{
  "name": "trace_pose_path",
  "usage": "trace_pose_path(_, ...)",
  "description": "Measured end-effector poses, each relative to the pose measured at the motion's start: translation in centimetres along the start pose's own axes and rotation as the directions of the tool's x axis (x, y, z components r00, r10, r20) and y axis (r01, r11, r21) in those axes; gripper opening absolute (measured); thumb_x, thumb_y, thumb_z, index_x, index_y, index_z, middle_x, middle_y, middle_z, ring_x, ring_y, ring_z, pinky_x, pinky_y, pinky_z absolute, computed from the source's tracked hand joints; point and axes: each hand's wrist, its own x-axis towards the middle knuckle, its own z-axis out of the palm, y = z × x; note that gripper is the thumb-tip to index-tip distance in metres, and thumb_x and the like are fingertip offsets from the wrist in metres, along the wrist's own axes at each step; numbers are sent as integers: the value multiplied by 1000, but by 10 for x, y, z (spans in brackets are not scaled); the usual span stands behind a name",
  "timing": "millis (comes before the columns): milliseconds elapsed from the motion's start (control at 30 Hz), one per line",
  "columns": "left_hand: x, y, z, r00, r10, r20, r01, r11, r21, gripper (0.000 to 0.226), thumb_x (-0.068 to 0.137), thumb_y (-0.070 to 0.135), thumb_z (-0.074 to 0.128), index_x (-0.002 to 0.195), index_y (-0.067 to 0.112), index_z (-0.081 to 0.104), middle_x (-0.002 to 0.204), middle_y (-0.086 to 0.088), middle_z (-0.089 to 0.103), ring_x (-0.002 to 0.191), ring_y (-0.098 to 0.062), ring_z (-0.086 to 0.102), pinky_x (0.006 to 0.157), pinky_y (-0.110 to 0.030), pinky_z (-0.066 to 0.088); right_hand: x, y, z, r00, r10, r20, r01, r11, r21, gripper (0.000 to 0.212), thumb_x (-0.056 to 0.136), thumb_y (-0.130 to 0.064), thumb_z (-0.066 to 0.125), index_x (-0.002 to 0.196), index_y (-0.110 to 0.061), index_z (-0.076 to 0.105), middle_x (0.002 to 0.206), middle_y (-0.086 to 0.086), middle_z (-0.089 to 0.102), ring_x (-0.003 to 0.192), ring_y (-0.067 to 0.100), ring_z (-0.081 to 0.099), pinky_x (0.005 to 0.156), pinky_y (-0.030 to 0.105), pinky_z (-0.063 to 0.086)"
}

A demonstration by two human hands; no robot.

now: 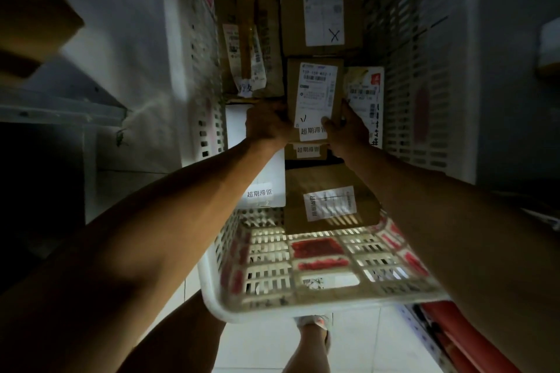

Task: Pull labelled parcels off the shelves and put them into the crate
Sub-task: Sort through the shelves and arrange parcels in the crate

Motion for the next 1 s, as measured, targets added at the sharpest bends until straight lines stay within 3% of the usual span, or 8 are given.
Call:
trace_pose_path(133, -6, 5, -3, 998, -18, 66, 16, 1000, 21, 38, 79, 21, 84, 114, 13, 73, 118, -5, 73, 110, -18, 69, 93, -31, 58, -3, -2, -3, 1000, 10, -28, -10, 1000, -5, 55, 97, -27, 66, 147, -20, 46, 145, 6, 55, 128, 27, 57, 103, 43, 53)
trace_pose_path(267, -26, 19, -14, 989, -72, 132, 75, 997, -18, 42, 77, 14, 87, 114, 4, 70, 120, -12, 71, 109, -23, 69, 92, -37, 59, -27, -17, -12, 1000, 8, -5, -8, 994, -112, 63, 96, -18, 65, 153, -16, 38, 152, 9, 47, 138, 28, 47, 113, 37, 43)
trace_pose_path(467, -101, 60, -68, 993, -32, 111, 23, 997, 75, 36, 80, -3, 76, 114, 9, 72, 114, -9, 72, 107, -21, 68, 93, -33, 58, -110, -69, -53, 985, -42, 167, 107, 910, -401, 54, 96, -9, 60, 146, -26, 48, 151, 7, 45, 135, 26, 47, 101, 18, 40)
trace_pose_path(600, -177, 90, -124, 999, -15, 31, 13, 997, 81, 38, 78, 0, 74, 113, 15, 73, 108, -3, 72, 100, -16, 69, 92, -29, 57, -189, -118, -88, 968, -104, 228, 206, 849, -486, 46, 94, -15, 66, 138, -26, 56, 147, 10, 50, 130, 30, 51, 107, 32, 46)
trace_pose_path(700, -240, 110, -163, 998, -29, -47, 33, 997, 69, 36, 75, 0, 74, 107, 16, 74, 104, 0, 71, 86, -8, 67, 74, -13, 55, -255, -152, -114, 944, -169, 284, 306, 770, -559, 44, 94, -12, 64, 137, -21, 58, 142, 12, 54, 127, 33, 54, 103, 36, 50)
trace_pose_path(767, -283, 125, -185, 996, -28, -86, 34, 997, 75, 36, 75, 1, 74, 106, 18, 73, 104, 3, 70, 88, -7, 67, 66, -5, 49, -297, -170, -127, 913, -212, 350, 394, 683, -614, 43, 94, -10, 62, 136, -19, 58, 141, 13, 54, 127, 35, 53, 102, 38, 50)
trace_pose_path(900, -371, 155, -220, 985, 26, -168, 16, 970, 244, 38, 81, 12, 75, 116, 23, 67, 120, 4, 67, 110, -16, 64, 93, -30, 55, -377, -196, -135, 822, -244, 514, 563, 481, -672, 48, 93, -12, 60, 139, -23, 53, 144, 9, 51, 130, 32, 50, 98, 34, 48)
trace_pose_path(1000, -436, 159, -240, 973, -30, -230, 84, 969, 231, 39, 83, 10, 71, 116, 28, 65, 120, 2, 63, 111, -20, 61, 90, -38, 56, -442, -208, -139, 766, -243, 596, 641, 361, -677, 43, 97, -19, 60, 139, -23, 53, 143, 9, 52, 129, 31, 52, 101, 36, 49)
